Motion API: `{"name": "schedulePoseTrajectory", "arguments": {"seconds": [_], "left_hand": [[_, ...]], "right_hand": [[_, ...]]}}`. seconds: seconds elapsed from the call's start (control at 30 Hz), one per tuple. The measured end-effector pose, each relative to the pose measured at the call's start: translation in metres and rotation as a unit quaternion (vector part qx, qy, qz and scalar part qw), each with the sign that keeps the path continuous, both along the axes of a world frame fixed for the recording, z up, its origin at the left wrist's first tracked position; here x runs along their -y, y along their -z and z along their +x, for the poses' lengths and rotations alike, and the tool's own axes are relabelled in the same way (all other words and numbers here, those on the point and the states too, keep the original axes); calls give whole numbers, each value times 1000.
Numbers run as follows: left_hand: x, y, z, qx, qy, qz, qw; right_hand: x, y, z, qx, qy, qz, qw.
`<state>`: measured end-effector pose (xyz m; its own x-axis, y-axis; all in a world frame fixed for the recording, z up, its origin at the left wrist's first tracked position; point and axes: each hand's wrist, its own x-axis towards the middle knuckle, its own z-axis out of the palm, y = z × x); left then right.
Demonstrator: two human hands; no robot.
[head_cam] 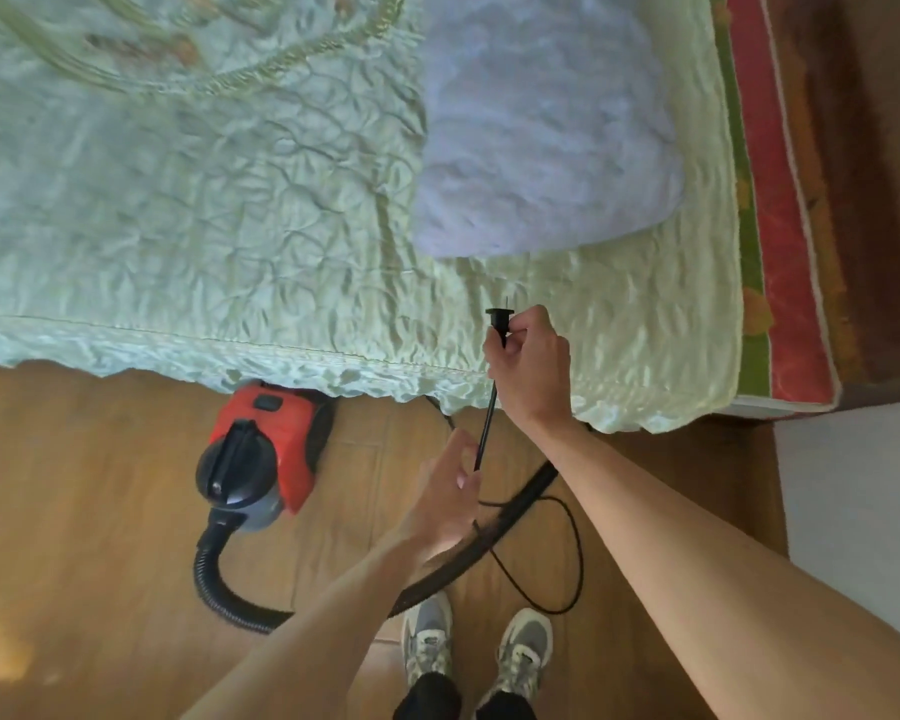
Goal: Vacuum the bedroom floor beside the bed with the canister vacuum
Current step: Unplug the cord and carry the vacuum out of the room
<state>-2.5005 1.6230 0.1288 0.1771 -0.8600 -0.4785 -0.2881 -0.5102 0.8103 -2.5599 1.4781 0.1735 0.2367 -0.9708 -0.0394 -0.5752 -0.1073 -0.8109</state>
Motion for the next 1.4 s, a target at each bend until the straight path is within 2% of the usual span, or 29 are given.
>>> {"name": "schedulePoseTrajectory", "arguments": {"seconds": [0.13,0.33,0.7,1.03,1.4], "left_hand": [[-27,2,46,6,-45,15,999],[-64,9,92,45,-102,41,993],[-107,5,118,97,-158,94,978],[-136,18,144,110,-162,129,972],[-155,46,208,91,-138,129,978]], "right_hand": [[-20,8,57,7,-58,-13,998],[-47,24,116,8,-124,22,992],[-80,46,158,25,-199,95,975],[-99,72,178,33,-208,146,967],[-120,97,224,18,-165,160,973]]}}
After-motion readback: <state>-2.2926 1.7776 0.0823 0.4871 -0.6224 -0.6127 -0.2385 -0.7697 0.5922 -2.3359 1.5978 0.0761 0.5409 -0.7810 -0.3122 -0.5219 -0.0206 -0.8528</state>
